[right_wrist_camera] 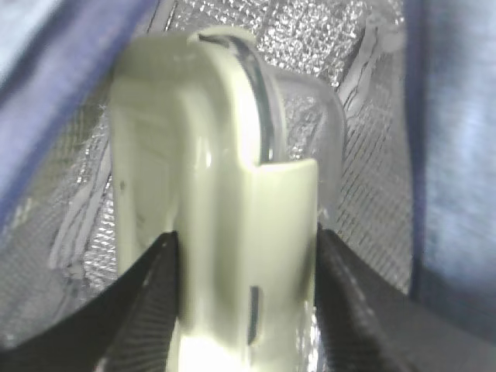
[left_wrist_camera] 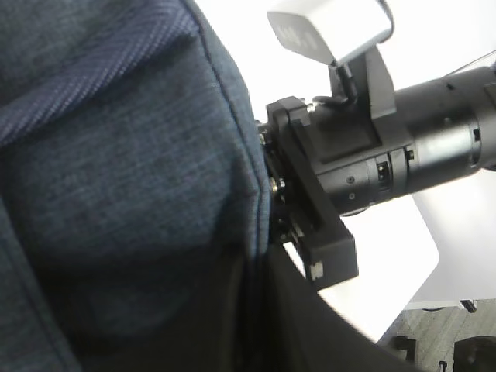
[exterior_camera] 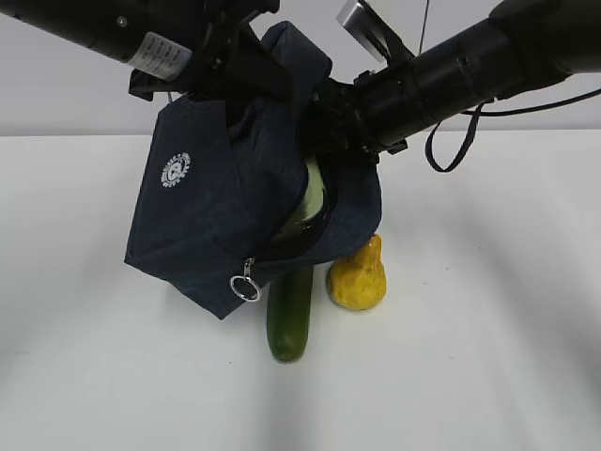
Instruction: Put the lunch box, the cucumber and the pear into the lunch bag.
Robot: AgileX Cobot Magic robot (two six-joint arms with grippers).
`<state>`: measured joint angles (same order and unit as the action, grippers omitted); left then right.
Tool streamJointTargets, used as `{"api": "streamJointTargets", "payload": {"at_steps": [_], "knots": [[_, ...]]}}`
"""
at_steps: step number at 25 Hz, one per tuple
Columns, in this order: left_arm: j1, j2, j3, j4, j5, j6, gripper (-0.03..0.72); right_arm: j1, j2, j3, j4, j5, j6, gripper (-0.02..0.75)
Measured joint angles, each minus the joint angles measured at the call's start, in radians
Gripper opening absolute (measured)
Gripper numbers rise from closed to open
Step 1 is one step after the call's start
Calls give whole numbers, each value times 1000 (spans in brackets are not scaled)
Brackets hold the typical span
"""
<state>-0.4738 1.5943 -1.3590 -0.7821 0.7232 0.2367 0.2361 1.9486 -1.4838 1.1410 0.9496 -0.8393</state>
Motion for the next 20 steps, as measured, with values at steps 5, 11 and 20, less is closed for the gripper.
{"api": "streamJointTargets", "payload": {"at_steps": [5,11,20], "knots": [[0,0,0,-2,4,1,3,0,0,0,-27,0,3,396],[0,0,0,8,7,1,3,0,0,0,-85,8,17,410],[0,10,0,114,28,1,3,0,0,-9,-91,34,22,505]]}}
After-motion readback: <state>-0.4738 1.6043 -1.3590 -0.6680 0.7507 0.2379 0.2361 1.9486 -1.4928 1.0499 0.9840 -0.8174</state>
